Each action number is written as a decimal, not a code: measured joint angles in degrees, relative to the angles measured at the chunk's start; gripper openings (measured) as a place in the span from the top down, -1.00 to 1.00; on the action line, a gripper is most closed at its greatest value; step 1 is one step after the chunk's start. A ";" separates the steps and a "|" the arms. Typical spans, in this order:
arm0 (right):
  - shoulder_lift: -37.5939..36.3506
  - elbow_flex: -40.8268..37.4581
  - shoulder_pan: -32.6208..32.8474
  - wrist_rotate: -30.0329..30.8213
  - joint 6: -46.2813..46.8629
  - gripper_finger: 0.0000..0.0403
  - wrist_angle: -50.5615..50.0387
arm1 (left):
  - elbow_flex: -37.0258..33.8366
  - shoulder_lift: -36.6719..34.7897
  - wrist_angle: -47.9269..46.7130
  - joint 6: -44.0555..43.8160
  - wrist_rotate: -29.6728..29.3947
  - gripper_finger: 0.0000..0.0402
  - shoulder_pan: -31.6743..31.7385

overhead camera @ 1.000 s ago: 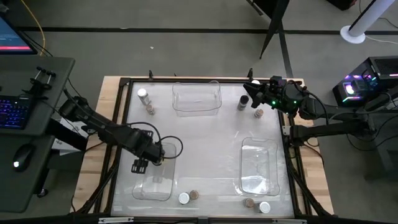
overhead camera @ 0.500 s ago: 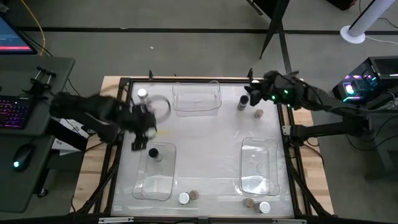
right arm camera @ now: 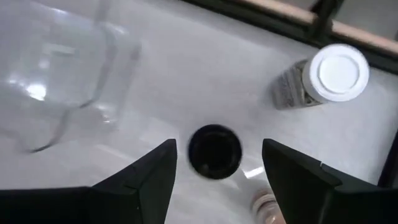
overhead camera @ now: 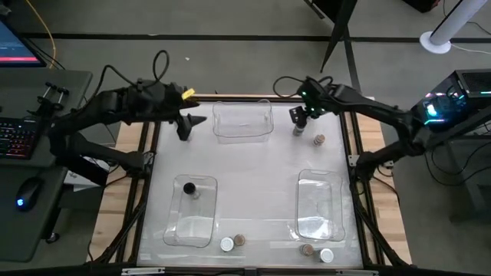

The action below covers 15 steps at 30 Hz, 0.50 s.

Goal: Sort spices by type
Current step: Put the green seasoning bottle into the bottom left transparent bin

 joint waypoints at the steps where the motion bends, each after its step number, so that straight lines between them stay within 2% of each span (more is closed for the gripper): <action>1: 1.09 0.00 -0.74 0.03 -0.03 -0.16 -0.02 | 0.00 0.04 0.96 0.22 0.04 -0.36 0.16; 7: 5.64 0.00 -2.35 0.10 0.91 -0.16 -0.07 | -0.04 0.11 0.65 -0.20 0.15 -0.36 -0.51; 15: 7.75 -0.01 -1.57 -1.48 3.00 -0.16 -0.09 | -0.07 0.09 -0.84 -1.77 0.15 -0.36 -2.24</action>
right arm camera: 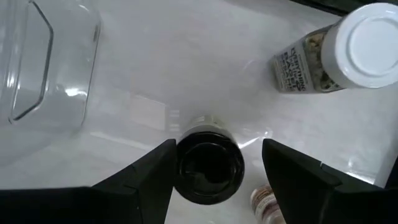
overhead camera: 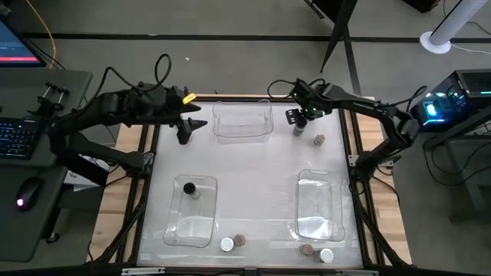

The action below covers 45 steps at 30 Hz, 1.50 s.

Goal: Sort spices by type
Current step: Put the green seasoning bottle into the bottom left transparent bin

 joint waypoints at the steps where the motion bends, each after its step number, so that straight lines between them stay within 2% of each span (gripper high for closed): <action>1: 0.02 -0.01 0.16 -0.01 0.01 -0.16 -0.05 | 0.00 0.00 0.02 0.00 0.00 -0.36 -0.13; 17: 4.04 -0.67 1.09 -0.06 2.08 -0.16 -1.99 | 0.00 0.00 -0.32 -0.01 0.00 -0.36 -0.40; 24: 5.87 -0.67 1.13 -0.07 -0.53 -0.14 -1.70 | 0.00 -0.25 -1.45 0.04 0.00 -0.36 -0.40; 30: 4.61 -0.67 1.13 2.24 -2.99 0.00 -1.75 | 0.00 -1.38 -1.45 0.51 -0.44 -0.36 -0.29; 37: -0.57 1.76 2.22 3.48 -6.14 0.01 -3.20 | 0.00 -3.91 -4.66 2.53 -2.01 -0.36 -0.29; 40: -4.86 5.77 5.24 0.71 -7.19 0.01 -1.51 | 0.00 -5.30 -6.66 1.20 -3.96 -0.36 -0.29; 45: -8.88 11.49 14.34 -9.34 -8.19 0.01 13.09 | 0.00 -6.47 -7.11 -0.89 -7.80 -0.36 -0.29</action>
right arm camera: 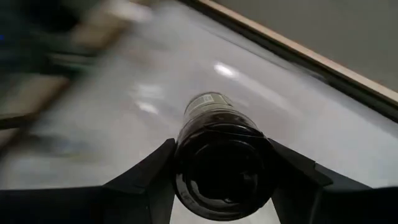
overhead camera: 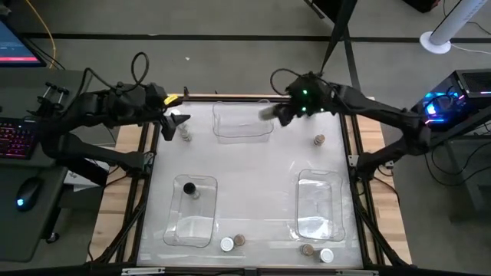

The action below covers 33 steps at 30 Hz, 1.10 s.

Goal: Sort spices by type
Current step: Put the green seasoning bottle into the bottom left transparent bin

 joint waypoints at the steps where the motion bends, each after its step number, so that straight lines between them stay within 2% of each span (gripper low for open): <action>1: 0.09 1.09 2.48 -1.04 -0.03 0.01 2.64 | 0.00 0.00 0.10 -0.49 -0.80 -0.36 0.00; 7: 7.37 7.46 17.08 -4.43 -4.00 0.01 12.17 | -1.94 -0.05 0.28 -4.99 -2.41 -0.36 -0.34; 12: 17.29 16.13 25.72 -5.09 -7.48 0.01 9.19 | -6.74 -1.12 -0.02 -4.82 -2.12 -0.36 -1.36; 14: 21.49 20.33 27.78 -2.96 -7.52 0.01 6.70 | -8.12 -1.81 -0.07 -2.74 -1.45 -0.36 -1.36; 19: 31.97 31.42 30.64 1.58 -4.78 0.01 2.41 | -9.61 -3.59 0.00 1.74 -0.62 -0.36 -1.36; 29: 52.55 53.48 32.23 1.89 -0.44 0.01 -7.42 | -10.41 -9.18 0.13 4.46 -0.62 -0.36 -1.36; 33: 54.62 52.10 32.22 1.28 -0.08 0.01 -5.80 | -10.40 -10.94 0.17 3.83 -0.66 -0.36 -1.36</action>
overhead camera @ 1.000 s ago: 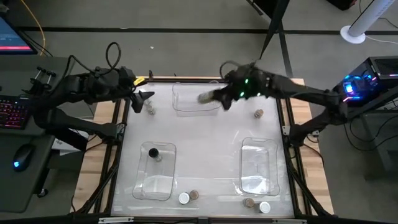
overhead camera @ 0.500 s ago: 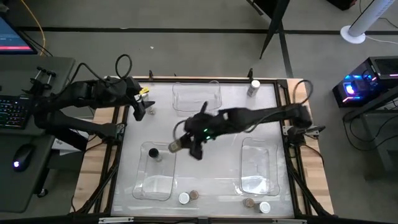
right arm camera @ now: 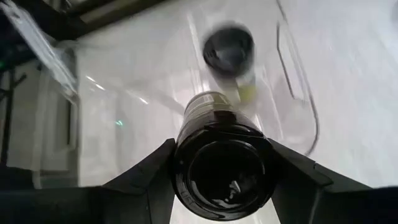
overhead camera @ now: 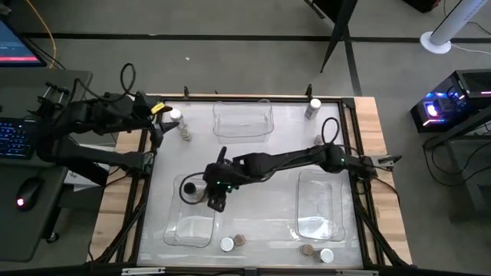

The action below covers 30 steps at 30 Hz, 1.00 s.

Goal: Sort spices by type
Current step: Put the green seasoning bottle into the bottom left transparent bin

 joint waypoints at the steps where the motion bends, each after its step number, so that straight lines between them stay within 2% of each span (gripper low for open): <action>1: 0.37 -0.31 -0.01 0.07 0.13 0.01 -0.21 | 0.00 -0.38 -0.02 -0.40 -0.11 -0.36 0.00; 5: 1.87 -0.31 -0.01 1.19 -0.36 0.00 -1.78 | 0.00 -1.45 0.02 -2.16 -0.45 -0.36 0.00; 12: 2.89 -0.29 -0.17 4.45 -1.66 0.00 3.56 | 0.00 -1.65 0.00 -4.09 -0.64 -0.36 0.00; 17: 3.46 -0.31 -0.53 4.27 -2.39 0.00 5.24 | 0.00 -1.60 0.00 -5.49 -0.88 -0.36 0.00; 30: 3.46 -0.32 -0.64 2.89 -6.39 0.00 2.11 | 0.00 -1.60 0.02 -8.37 -1.05 -0.36 0.00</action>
